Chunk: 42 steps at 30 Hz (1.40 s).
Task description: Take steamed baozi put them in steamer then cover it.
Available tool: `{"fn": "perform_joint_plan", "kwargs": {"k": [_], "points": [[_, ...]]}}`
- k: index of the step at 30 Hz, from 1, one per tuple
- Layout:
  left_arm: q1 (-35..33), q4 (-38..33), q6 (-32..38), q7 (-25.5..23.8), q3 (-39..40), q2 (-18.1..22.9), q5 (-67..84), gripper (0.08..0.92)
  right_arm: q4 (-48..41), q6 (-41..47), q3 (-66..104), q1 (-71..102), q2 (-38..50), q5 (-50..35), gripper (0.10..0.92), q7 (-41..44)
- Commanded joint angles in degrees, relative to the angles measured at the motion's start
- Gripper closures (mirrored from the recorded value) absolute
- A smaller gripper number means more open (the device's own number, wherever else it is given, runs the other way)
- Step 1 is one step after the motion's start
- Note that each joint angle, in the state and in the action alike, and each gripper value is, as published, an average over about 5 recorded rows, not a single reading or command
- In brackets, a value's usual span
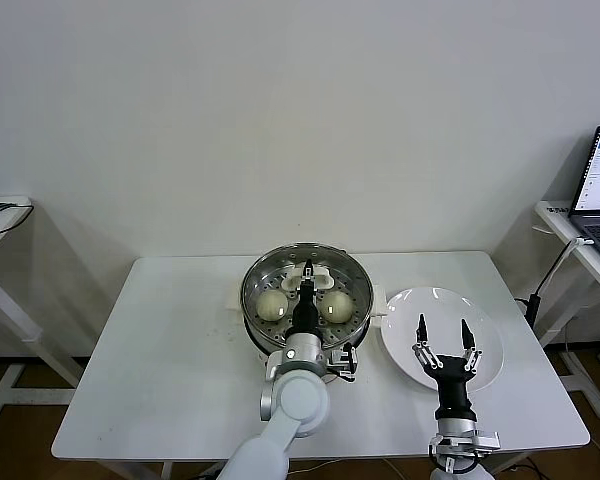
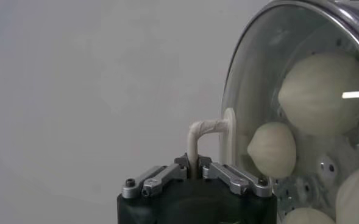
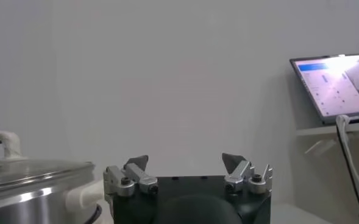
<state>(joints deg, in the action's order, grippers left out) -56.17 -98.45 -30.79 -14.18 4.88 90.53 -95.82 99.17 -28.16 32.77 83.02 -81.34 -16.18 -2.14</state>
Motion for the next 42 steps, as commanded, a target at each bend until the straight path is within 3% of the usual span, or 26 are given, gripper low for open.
{"fn": "perform_joint_plan", "kwargs": {"k": [1, 11, 22, 28, 32, 35, 39, 42], "points": [[0.0, 0.6, 0.3, 0.1, -0.3, 0.1, -0.2, 0.813, 0.3, -0.1, 0.0, 0.1, 0.0, 0.1, 0.203, 0.0], [-2.1, -3.4, 1.0, 0.0, 0.1, -1.1, -0.1, 0.781, 0.2, -0.2, 0.0, 0.1, 0.0, 0.1, 0.203, 0.0], [-9.0, -13.8, 0.9, 0.4, 0.5, -7.7, 0.8, 0.469, -0.2, -0.5, -0.6, -0.2, 0.6, 0.1, 0.203, 0.1], [-14.7, -23.7, 0.8, 2.6, -1.4, -10.8, 5.7, 0.296, 0.0, -0.4, -0.6, -0.3, 1.3, -0.3, 0.203, 0.0], [-19.8, -31.5, 4.9, 12.1, -7.9, -10.1, 17.7, 0.203, 0.5, 0.4, -0.8, -0.5, 1.7, -0.6, 0.203, 0.0], [-23.4, -36.1, 10.2, 18.9, -15.0, -9.7, 37.6, 0.181, 1.9, 2.6, -1.0, -0.4, 2.1, -0.8, 0.203, 0.1], [-28.4, -36.8, 18.8, 19.3, -27.5, -9.5, 66.1, 0.178, 5.8, 7.8, -0.7, 0.3, 2.9, -1.9, 0.203, 0.7], [-30.2, -32.5, 24.9, 16.4, -35.7, -8.0, 75.3, 0.177, 9.0, 11.1, -0.3, 0.6, 3.6, -1.9, 0.203, 0.8]]}}
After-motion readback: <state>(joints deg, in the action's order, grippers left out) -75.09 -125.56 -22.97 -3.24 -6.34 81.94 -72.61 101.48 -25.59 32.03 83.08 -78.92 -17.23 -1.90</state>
